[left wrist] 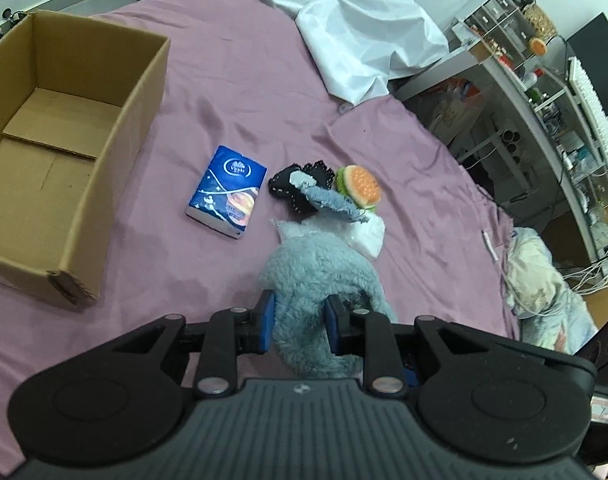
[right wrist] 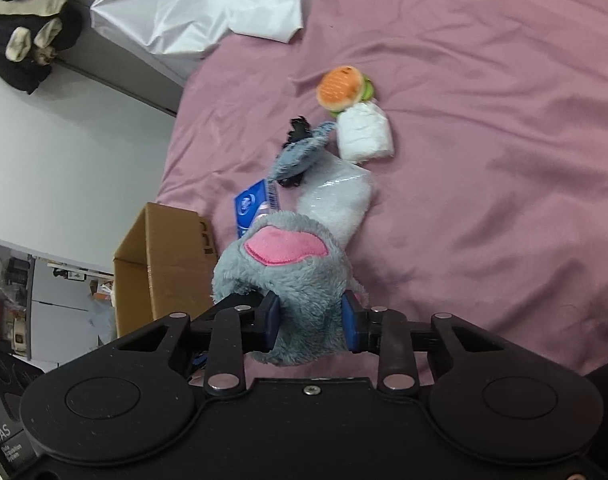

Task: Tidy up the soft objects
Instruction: 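Close the left gripper on the grey plush and lift it, then carry the grey plush with the left gripper into the cardboard box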

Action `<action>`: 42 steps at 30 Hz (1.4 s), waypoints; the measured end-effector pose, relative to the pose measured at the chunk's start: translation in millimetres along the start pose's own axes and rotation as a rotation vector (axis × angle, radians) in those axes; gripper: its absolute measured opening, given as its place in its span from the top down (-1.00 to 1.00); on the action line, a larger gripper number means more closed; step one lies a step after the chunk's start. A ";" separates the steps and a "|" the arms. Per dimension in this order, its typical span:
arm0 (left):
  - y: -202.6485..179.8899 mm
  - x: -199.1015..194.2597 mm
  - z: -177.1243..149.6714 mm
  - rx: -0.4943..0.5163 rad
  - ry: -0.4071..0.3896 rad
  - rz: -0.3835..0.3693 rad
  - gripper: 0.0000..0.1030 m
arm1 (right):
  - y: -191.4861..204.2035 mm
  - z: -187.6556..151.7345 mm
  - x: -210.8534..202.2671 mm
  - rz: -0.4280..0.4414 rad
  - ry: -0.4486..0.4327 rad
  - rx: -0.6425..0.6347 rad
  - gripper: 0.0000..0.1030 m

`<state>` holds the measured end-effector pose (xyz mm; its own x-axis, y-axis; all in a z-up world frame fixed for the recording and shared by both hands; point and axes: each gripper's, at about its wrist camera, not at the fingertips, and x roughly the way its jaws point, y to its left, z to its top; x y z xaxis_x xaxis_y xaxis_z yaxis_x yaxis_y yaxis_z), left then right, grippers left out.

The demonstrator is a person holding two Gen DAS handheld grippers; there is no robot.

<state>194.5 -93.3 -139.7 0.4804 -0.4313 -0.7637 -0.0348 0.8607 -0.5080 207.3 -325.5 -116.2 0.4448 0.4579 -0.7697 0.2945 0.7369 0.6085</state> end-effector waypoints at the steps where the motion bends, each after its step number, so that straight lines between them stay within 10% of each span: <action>1: 0.2 -3.1 0.7 0.001 -0.001 -0.006 0.52 | 3.5 -0.7 -1.6 -0.005 -0.007 -0.007 0.43; 42: 77.7 -94.4 70.8 -0.110 -0.309 -0.009 0.52 | 162.6 -1.7 30.7 0.094 -0.087 -0.280 0.43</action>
<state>208.5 33.5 -78.9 0.7242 -0.3219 -0.6099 -0.1154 0.8153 -0.5674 267.4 -190.7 -41.3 0.5336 0.4950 -0.6858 0.0093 0.8073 0.5900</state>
